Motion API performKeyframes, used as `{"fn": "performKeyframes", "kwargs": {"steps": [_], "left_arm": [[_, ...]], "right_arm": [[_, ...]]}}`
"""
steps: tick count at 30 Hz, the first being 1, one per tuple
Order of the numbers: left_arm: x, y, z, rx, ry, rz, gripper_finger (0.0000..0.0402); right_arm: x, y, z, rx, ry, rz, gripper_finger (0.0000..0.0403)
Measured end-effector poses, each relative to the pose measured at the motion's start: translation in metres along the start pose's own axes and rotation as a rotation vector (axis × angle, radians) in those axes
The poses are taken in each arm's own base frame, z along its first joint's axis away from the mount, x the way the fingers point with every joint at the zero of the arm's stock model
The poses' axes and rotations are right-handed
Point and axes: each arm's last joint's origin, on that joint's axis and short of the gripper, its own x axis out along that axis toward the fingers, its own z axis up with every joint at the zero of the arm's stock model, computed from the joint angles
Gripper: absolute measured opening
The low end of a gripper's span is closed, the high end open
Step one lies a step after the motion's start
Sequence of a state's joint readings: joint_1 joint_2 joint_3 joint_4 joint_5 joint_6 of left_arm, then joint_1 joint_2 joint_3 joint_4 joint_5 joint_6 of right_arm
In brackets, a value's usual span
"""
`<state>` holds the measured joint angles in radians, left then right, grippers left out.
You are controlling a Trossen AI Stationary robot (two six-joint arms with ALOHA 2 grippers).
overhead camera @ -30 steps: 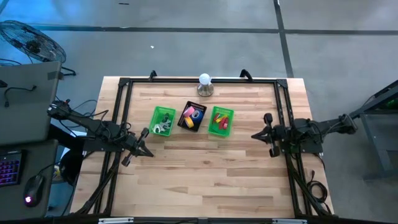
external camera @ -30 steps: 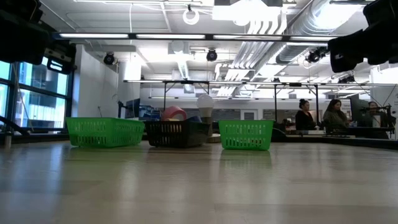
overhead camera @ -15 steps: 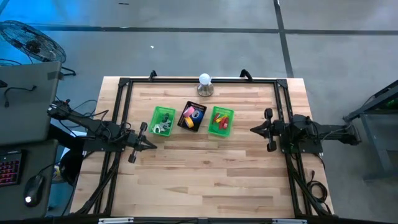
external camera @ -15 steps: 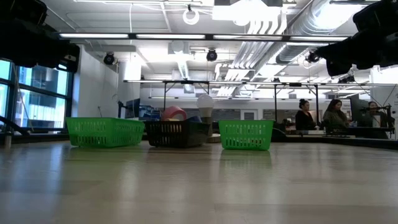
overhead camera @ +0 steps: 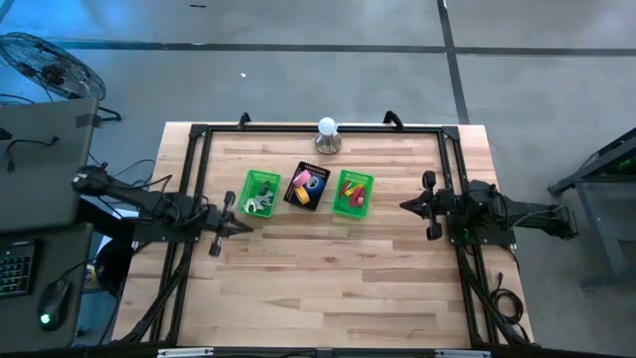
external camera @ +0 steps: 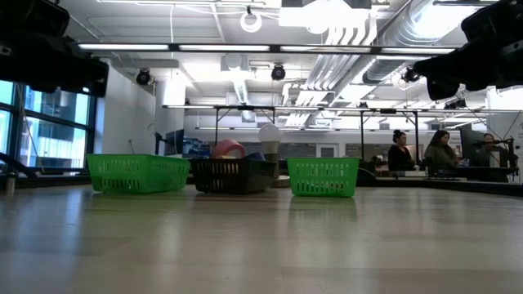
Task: Pick and place Stapler, Stapler remover, tape
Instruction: Return to Home Position
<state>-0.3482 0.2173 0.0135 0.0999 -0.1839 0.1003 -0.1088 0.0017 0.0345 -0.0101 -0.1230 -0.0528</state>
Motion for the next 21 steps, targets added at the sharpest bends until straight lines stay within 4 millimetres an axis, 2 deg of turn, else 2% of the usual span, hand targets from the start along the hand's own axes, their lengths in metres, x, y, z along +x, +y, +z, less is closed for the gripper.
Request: {"fn": "performKeyframes", "kwargs": {"steps": [7, 11, 15, 21], "left_arm": [[0.001, 0.019, -0.002, -0.052, -0.004, -0.036, 0.0000], [0.000, 0.025, -0.003, -0.141, -0.010, -0.111, 0.0000], [-0.001, 0.026, 0.000, -0.179, -0.039, -0.120, 0.0000], [-0.005, 0.021, 0.013, -0.093, -0.166, -0.181, 0.0000]], "right_arm": [[0.000, 0.000, 0.001, -0.002, -0.015, -0.001, 0.0000], [0.000, 0.000, 0.001, 0.014, -0.014, -0.001, 0.0000], [0.000, 0.000, 0.001, 0.024, -0.014, -0.001, 0.0000], [0.000, 0.000, 0.001, 0.025, -0.013, -0.013, 0.0000]]}}
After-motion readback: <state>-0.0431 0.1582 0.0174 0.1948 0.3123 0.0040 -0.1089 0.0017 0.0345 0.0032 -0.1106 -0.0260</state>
